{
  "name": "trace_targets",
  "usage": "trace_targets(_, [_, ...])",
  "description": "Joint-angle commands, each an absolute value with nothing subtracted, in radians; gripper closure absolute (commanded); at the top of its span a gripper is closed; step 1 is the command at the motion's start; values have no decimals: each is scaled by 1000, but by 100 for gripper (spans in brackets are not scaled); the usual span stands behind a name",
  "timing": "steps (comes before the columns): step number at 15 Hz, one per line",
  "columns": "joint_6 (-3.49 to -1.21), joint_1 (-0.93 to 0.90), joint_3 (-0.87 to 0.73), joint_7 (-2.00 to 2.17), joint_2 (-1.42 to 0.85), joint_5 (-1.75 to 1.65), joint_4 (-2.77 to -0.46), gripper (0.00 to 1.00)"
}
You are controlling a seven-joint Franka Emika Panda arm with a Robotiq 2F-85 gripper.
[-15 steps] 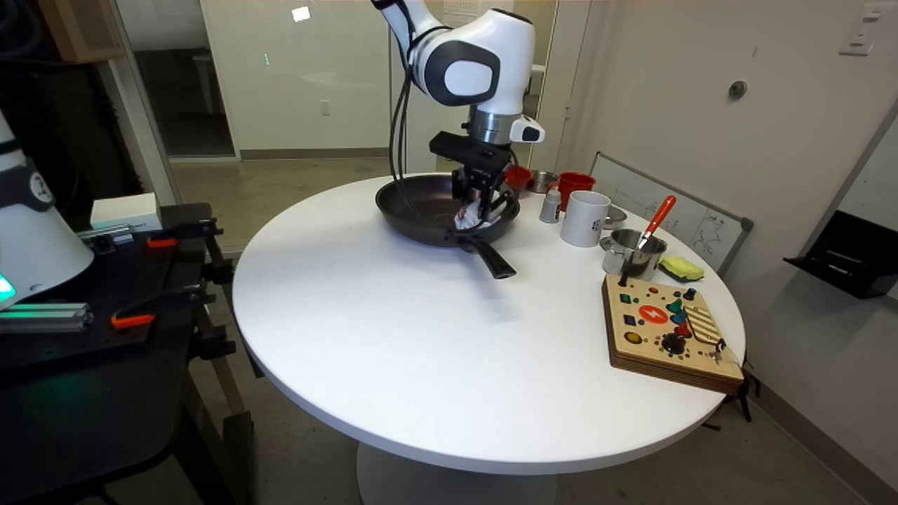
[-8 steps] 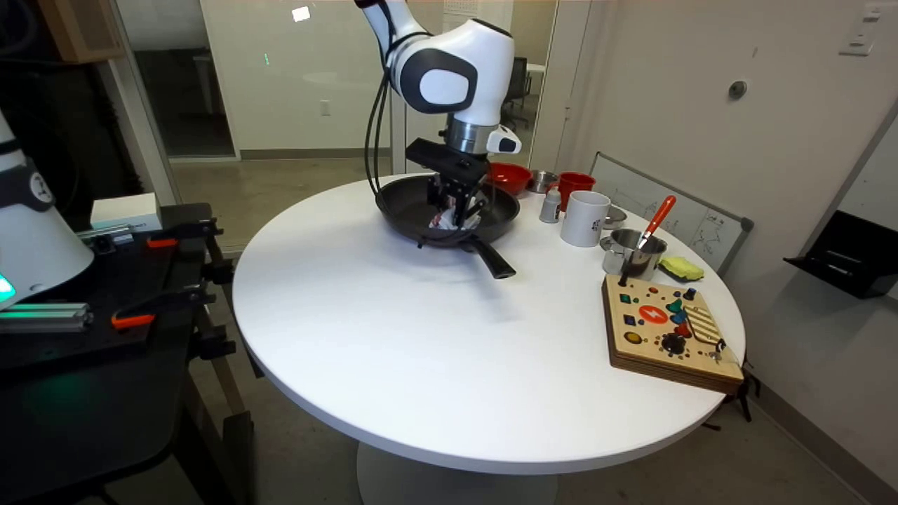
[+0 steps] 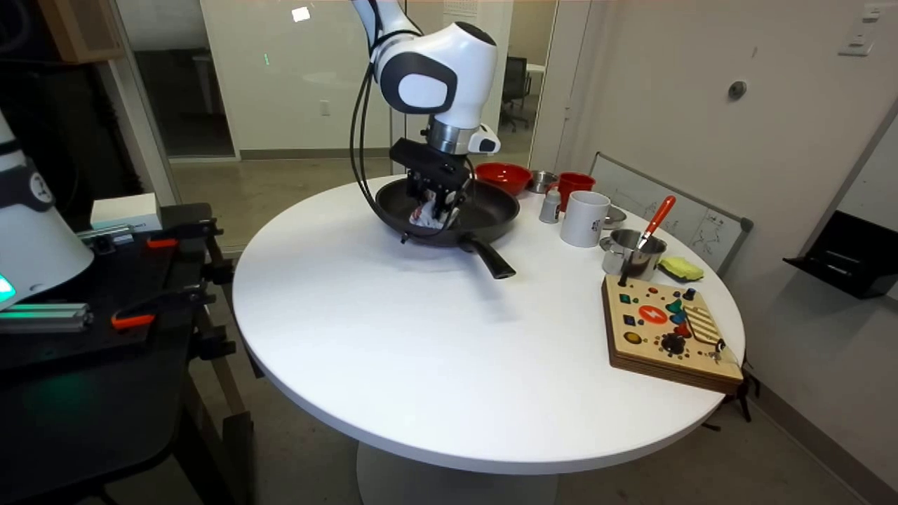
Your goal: Use the towel to wipe the pan
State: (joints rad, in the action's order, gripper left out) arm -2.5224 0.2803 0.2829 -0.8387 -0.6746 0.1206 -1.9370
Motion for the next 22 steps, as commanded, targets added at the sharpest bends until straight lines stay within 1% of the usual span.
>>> trace_targets(1, [-2532, 297, 342, -946, -671, 196, -1978, 95])
trace_targets(7, [-2574, 237, 380, -997, -692, 216, -1991, 95])
trace_targets(11, [-2705, 187, 382, -978, -735, 205, -1949, 95])
trace_targets(16, [-2824, 146, 341, -935, -798, 140, -1876, 95])
trace_targets(22, [-2849, 129, 254, -859, -851, 61, -1774, 95])
